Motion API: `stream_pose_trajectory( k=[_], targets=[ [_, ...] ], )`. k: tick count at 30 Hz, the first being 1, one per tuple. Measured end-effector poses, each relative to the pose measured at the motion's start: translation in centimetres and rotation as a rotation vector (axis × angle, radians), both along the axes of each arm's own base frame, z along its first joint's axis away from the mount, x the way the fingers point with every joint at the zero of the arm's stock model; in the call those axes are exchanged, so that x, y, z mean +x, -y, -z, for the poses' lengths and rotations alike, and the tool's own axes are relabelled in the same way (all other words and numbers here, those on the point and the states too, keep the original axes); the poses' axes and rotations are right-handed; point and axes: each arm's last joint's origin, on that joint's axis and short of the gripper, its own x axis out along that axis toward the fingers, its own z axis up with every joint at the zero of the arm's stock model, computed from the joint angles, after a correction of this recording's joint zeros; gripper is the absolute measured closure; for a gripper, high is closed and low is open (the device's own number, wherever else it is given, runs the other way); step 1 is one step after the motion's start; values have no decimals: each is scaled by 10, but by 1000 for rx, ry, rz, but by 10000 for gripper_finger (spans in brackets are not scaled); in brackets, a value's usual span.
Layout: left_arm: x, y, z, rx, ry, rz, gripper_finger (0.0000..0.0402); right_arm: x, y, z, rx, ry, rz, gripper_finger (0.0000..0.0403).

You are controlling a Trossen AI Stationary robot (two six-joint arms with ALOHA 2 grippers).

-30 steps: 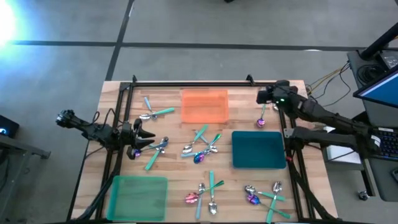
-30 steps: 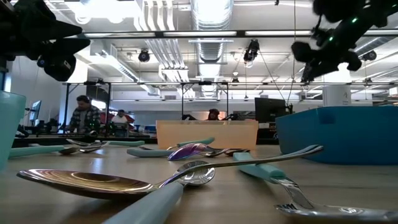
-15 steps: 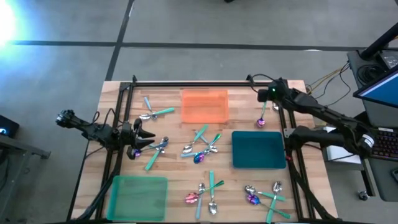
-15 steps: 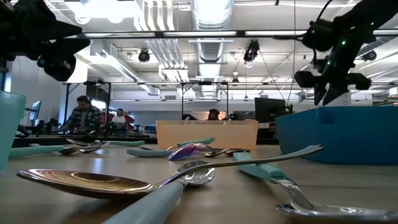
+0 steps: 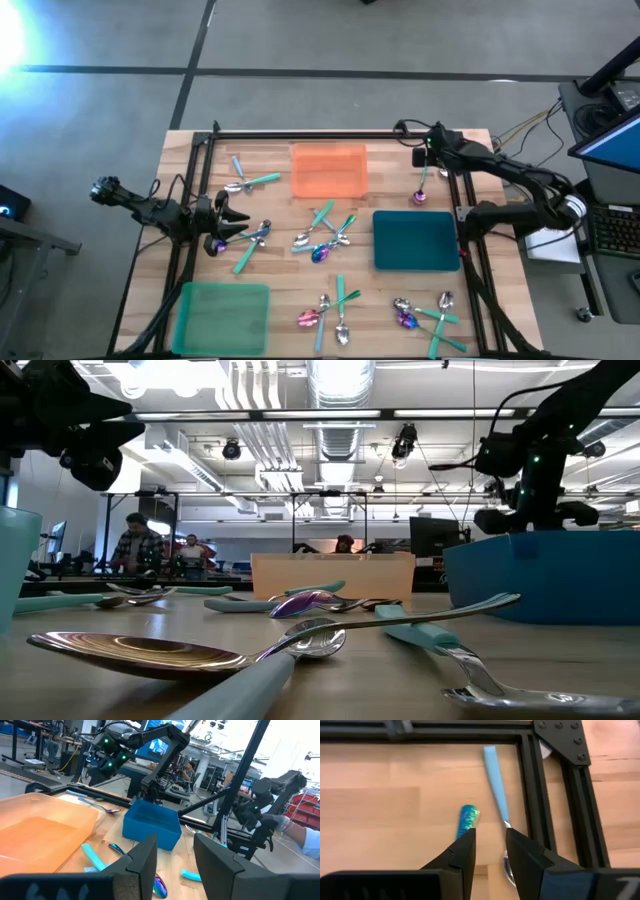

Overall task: Sort silverware by color (type)
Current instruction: Put the blue spoon into the orange bin

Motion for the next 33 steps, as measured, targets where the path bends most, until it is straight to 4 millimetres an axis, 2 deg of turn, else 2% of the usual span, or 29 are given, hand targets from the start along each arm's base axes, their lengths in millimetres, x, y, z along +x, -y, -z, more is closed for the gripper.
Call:
stream_pose_trajectory(
  k=[33],
  targets=[
    [0, 0, 0, 0, 0, 0, 288, 2, 2, 16, 93, -77, -14, 305]
  ],
)
